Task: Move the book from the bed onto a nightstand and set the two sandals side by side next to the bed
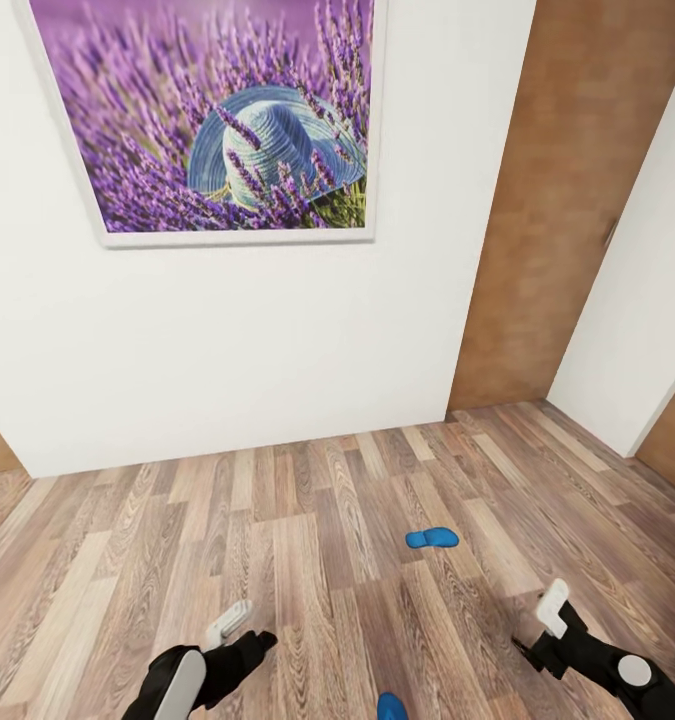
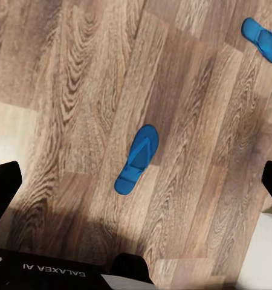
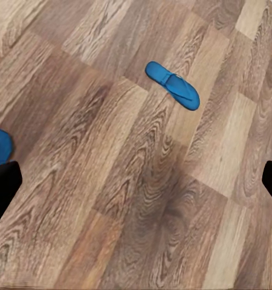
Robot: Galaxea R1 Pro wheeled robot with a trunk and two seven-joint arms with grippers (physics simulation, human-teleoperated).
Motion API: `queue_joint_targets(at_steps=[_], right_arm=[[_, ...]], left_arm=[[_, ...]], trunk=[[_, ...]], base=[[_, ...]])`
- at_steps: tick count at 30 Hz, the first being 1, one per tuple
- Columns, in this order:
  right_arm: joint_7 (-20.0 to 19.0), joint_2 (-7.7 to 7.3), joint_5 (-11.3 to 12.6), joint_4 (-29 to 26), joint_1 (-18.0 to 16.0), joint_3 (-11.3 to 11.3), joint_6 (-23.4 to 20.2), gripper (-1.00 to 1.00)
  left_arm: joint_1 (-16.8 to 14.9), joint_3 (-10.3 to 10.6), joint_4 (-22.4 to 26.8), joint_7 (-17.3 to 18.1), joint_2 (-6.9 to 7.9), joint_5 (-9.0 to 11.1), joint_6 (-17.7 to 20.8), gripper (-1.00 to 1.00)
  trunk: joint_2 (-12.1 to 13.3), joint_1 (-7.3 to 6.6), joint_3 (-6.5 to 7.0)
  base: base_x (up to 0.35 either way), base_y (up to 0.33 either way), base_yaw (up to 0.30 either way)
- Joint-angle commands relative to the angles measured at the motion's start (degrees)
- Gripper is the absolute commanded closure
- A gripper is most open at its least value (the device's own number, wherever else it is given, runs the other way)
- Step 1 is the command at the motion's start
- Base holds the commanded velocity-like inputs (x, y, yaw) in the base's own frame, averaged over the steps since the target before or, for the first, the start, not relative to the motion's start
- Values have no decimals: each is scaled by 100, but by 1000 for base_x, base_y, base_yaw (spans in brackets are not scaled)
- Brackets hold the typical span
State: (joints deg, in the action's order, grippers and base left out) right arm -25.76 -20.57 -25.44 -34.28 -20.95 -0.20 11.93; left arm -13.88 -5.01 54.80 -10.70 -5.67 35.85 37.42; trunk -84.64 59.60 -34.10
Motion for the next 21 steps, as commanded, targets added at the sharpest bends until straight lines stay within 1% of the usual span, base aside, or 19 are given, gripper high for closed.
queue_joint_targets(at_steps=[1,4,7,8,12,13,15,18,21], right_arm=[[-10,-2,-48,-1,-4,-3,30,-100],[-473,-8,-48,-46,4,-24,21,-100],[-1113,-32,-51,-128,4,-40,10,-100],[-1113,-32,-51,-128,4,-40,10,-100],[-2056,-52,-83,-207,3,-47,-48,-100],[-2056,-52,-83,-207,3,-47,-48,-100],[-2430,-46,-94,-223,3,-48,-99,-100],[-2783,-50,-67,-306,0,-48,-270,-100],[-3003,-62,3,-605,27,-75,-538,-100]], left_arm=[[-2,-15,10,-45,-6,63,28,-100],[33,-84,82,-59,8,97,80,-100],[51,-124,114,-74,19,114,106,-100],[51,-124,114,-74,19,114,106,-100],[62,-152,142,-78,28,129,122,-100],[62,-152,142,-78,28,129,122,-100],[65,-164,146,-79,34,134,126,-100],[67,-172,150,-79,43,137,130,-100],[69,-165,153,-83,46,129,132,-100]], trunk=[[-45,22,-24],[-165,88,-78],[-285,154,-132],[-325,176,-150],[-486,264,-222],[-526,286,-240],[-606,330,-275],[-727,396,-329],[-847,462,-383]], base=[[0,0,0],[0,0,0],[0,0,0],[0,0,0],[0,0,0],[0,0,0],[0,0,0],[0,0,0],[0,0,0]])
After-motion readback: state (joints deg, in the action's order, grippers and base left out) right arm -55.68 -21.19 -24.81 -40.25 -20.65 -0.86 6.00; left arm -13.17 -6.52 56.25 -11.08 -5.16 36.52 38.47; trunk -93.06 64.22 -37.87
